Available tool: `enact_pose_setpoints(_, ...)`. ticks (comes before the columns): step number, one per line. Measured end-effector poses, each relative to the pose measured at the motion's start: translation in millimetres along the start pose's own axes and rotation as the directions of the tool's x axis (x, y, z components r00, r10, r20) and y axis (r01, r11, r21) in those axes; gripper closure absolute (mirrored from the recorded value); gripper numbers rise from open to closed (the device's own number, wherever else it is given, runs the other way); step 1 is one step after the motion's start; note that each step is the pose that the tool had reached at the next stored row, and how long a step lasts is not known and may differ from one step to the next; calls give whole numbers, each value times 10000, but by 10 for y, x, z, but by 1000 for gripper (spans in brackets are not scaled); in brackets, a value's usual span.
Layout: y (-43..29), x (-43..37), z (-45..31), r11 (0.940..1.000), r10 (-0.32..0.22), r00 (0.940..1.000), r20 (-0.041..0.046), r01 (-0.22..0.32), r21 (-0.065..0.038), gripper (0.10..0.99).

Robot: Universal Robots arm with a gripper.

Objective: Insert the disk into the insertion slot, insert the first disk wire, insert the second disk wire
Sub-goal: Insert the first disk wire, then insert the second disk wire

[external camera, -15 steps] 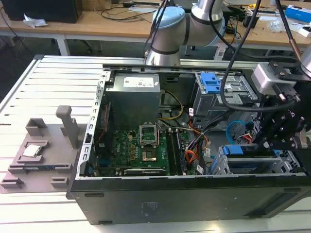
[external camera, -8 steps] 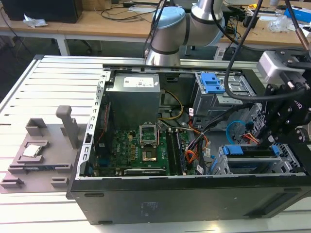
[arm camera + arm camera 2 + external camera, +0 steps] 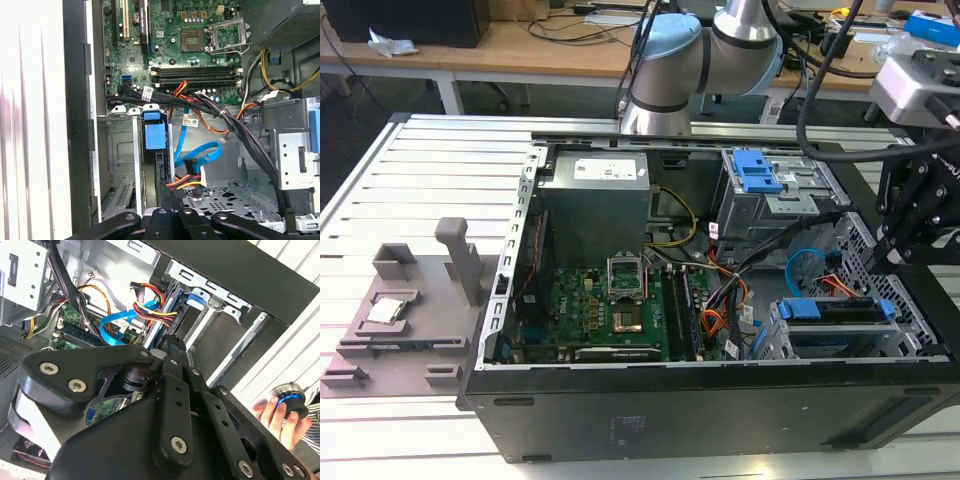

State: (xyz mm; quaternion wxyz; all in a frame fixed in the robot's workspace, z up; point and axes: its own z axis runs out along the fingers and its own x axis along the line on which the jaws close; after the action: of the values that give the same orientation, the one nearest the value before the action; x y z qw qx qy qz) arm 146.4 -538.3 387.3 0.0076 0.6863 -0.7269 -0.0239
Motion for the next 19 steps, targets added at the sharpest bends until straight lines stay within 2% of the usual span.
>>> enact_pose_setpoints(10,0,-1,-4,10000,0,10000,-2,0,0,980)
enact_pose_setpoints(11,0,-1,-5,10000,0,10000,-2,0,0,914)
enact_pose_setpoints(12,0,-1,-5,10000,0,10000,-2,0,0,792)
enact_pose_setpoints(13,0,-1,-5,10000,0,10000,-2,0,0,792)
enact_pose_setpoints(14,1,-1,-6,10000,-6,10000,-3,6,0,725)
enact_pose_setpoints(19,8,-25,39,9986,-530,9986,-1,530,-7,725)
